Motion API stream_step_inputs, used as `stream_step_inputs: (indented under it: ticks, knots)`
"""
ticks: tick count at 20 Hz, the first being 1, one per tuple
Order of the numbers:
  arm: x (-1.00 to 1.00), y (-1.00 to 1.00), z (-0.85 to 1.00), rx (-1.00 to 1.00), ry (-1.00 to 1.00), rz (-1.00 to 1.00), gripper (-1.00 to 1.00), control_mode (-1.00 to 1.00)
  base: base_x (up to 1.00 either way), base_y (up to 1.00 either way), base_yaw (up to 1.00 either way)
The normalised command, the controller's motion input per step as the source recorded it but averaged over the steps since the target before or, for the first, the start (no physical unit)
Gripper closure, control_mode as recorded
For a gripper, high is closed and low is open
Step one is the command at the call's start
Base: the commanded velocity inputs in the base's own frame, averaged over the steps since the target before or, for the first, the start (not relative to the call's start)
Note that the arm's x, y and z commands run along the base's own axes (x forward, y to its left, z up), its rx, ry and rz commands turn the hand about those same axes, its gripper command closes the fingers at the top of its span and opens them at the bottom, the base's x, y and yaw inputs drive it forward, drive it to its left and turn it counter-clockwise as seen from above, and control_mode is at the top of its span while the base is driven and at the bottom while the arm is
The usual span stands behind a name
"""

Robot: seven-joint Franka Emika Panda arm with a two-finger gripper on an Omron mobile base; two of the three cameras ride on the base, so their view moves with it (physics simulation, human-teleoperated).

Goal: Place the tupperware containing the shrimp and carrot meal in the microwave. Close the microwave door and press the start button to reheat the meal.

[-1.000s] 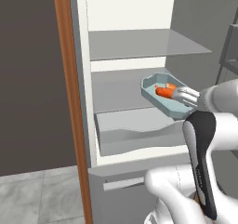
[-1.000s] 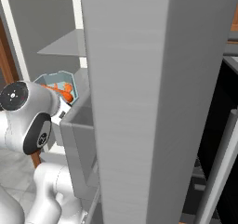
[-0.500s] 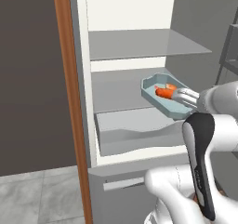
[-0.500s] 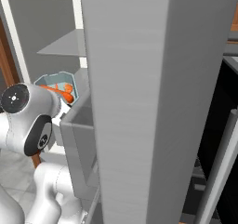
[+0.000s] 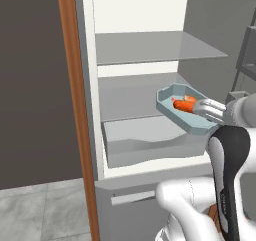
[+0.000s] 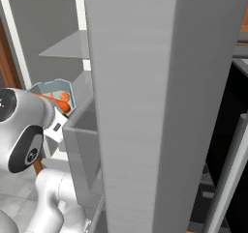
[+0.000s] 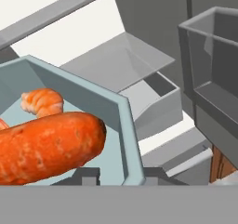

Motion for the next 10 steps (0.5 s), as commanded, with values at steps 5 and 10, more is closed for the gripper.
stream_step_inputs:
  ticks: [5, 10]
  knots:
    - [-0.51, 0.05, 0.00, 0.00, 0.00, 0.08, 1.00, -1.00, 0.00, 0.00, 0.00]
    - [0.30, -0.02, -0.02, -0.01, -0.02, -0.02, 1.00, -1.00, 0.00, 0.00, 0.00]
